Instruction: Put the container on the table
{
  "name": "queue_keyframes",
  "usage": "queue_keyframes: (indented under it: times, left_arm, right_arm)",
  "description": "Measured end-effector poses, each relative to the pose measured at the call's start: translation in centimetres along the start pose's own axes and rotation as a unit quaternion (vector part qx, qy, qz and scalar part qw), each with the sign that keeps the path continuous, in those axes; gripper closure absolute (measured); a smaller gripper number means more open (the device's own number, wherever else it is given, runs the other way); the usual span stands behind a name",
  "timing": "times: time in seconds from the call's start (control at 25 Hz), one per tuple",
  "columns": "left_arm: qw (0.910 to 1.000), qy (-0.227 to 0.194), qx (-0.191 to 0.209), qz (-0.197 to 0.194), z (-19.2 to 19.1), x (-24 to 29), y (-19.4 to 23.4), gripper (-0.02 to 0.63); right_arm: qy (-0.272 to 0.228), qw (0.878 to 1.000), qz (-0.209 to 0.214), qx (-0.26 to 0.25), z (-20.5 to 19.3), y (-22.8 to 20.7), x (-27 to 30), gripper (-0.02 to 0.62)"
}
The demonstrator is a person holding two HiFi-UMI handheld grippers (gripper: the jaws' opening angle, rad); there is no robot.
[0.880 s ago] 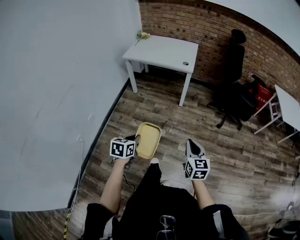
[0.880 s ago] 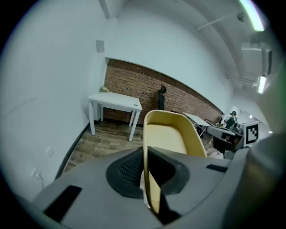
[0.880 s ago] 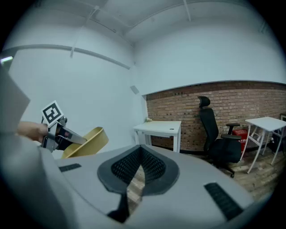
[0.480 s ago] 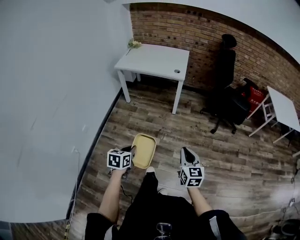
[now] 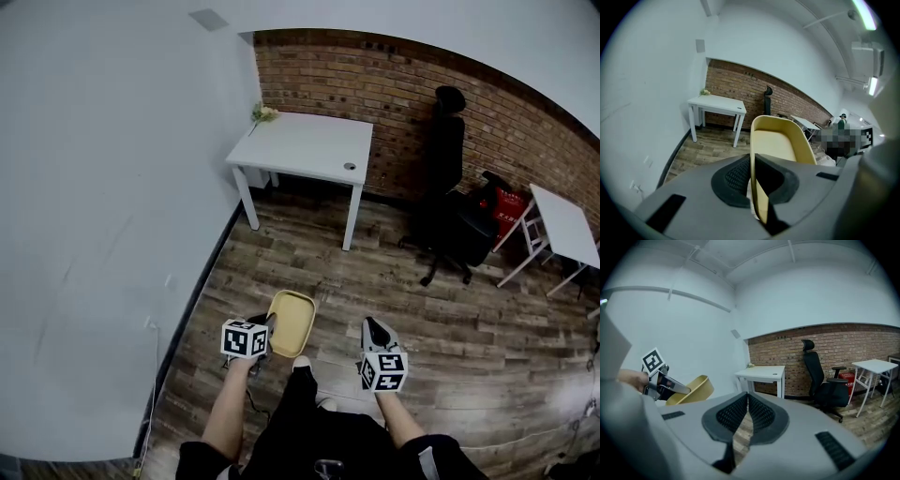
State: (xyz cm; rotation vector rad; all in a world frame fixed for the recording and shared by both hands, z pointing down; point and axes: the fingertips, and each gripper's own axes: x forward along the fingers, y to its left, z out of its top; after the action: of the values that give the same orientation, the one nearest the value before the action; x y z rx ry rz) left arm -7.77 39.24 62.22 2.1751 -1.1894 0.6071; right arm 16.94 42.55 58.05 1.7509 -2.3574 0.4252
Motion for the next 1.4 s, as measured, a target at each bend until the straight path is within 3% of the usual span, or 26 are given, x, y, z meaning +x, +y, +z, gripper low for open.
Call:
queue_keyframes:
  times: [0.8,1.4]
  left_arm:
    - [0.9998,0.019,-0.004,-0.006,2.3,3.8,1.7,0.583]
    - [0.9988,0.036,0.014,-0.030,10.8,10.5,6.2,0.583]
  right_arm:
    - [0.013,1.000,0.010,0.000,0.7,-1.3,4.9,0.571]
    - [0.021,1.000,0.004,-0.002,5.8,-2.6,15.0,0.571]
